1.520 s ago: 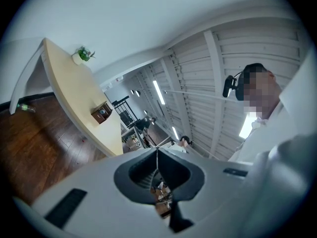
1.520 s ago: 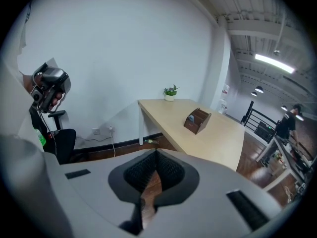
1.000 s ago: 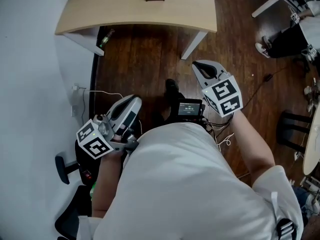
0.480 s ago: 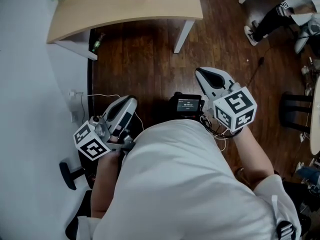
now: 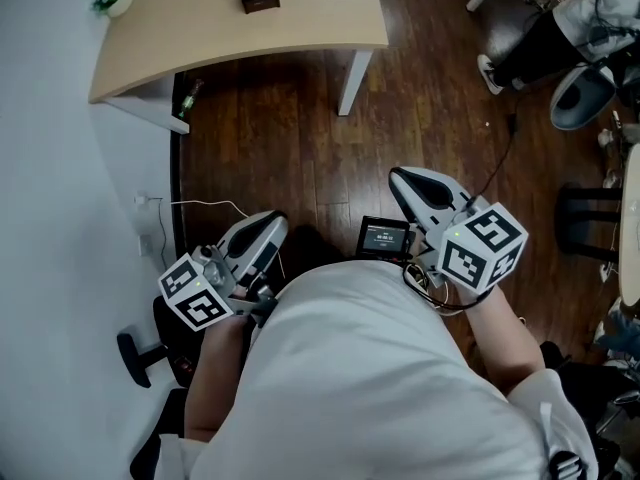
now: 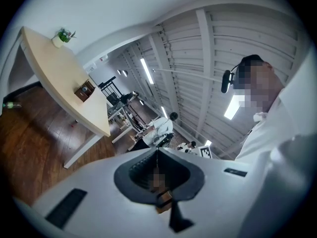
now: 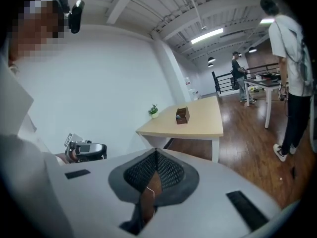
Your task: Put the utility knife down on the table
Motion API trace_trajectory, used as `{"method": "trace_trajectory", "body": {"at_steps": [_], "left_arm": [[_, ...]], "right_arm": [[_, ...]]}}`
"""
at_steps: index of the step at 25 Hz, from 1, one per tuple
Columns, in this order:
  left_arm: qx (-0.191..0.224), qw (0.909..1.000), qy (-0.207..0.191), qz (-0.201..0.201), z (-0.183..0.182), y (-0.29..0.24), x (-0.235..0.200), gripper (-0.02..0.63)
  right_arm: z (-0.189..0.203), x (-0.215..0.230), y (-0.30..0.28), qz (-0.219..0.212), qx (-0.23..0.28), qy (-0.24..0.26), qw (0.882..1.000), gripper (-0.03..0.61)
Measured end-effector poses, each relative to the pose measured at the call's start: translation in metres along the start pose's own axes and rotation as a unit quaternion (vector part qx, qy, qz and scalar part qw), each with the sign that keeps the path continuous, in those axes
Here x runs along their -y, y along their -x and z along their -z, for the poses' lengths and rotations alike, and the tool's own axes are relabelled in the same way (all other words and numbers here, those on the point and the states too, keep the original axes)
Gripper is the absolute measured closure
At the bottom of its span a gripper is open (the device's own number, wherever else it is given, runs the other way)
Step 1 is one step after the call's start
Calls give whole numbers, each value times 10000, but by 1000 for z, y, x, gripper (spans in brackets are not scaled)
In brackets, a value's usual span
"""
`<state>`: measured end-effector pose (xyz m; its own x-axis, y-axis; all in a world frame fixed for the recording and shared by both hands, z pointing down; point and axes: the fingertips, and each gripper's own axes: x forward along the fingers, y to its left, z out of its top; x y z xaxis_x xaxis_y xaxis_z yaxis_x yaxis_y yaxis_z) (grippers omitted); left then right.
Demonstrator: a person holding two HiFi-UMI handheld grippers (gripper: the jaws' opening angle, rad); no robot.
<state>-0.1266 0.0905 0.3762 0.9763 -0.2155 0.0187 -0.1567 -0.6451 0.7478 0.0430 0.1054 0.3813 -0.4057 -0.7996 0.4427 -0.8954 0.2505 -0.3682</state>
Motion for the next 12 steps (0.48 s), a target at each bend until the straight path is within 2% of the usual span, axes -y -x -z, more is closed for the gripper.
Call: {"method": "trace_trajectory", "body": {"at_steps": [7, 12], "left_arm": [[-266, 9995, 113, 132, 46, -39, 37, 611], [-439, 9987, 205, 181, 62, -49, 41, 611]], "right_arm": [[12, 24, 60, 245, 141, 50, 9996, 578], [19, 32, 71, 338, 140, 36, 9993, 578]]}}
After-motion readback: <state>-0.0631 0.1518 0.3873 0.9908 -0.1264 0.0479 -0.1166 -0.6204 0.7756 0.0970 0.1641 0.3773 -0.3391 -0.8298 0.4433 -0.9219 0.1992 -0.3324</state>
